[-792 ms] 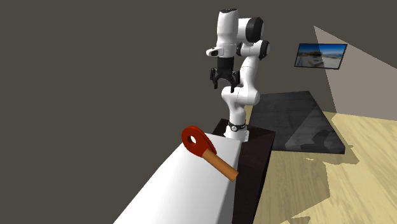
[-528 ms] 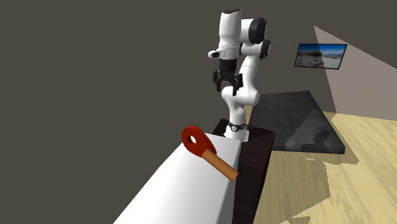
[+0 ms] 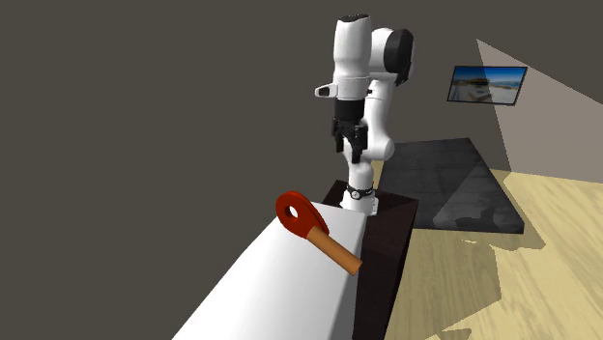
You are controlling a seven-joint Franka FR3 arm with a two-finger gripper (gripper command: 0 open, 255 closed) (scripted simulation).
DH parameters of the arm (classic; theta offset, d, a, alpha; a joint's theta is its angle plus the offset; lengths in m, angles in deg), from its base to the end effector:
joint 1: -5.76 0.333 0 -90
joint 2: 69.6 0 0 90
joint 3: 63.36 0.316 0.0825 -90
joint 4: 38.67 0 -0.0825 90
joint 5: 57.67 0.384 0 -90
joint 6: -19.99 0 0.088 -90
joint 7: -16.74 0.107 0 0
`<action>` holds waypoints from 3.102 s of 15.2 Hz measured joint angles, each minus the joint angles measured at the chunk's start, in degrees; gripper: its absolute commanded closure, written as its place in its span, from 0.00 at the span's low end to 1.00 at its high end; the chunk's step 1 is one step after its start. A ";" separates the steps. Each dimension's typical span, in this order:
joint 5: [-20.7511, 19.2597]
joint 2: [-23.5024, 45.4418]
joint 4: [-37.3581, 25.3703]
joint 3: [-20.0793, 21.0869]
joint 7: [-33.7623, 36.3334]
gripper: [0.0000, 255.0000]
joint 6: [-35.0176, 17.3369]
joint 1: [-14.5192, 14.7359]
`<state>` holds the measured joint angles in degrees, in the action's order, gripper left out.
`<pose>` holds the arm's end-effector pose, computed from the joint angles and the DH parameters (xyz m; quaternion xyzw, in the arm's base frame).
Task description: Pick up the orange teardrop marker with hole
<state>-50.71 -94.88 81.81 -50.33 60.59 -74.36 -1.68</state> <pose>0.4146 0.0686 0.5872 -0.9391 0.3432 0.0161 0.0063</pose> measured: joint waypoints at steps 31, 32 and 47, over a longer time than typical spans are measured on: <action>-6.64 33.53 -24.68 4.08 54.79 1.00 -11.65 -6.21; -6.64 33.53 -24.68 4.08 54.79 1.00 -11.65 -6.21; -6.78 33.90 -33.60 4.17 55.08 1.00 -3.08 -6.06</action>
<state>-57.48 -60.98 48.21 -46.16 115.67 -77.44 -7.74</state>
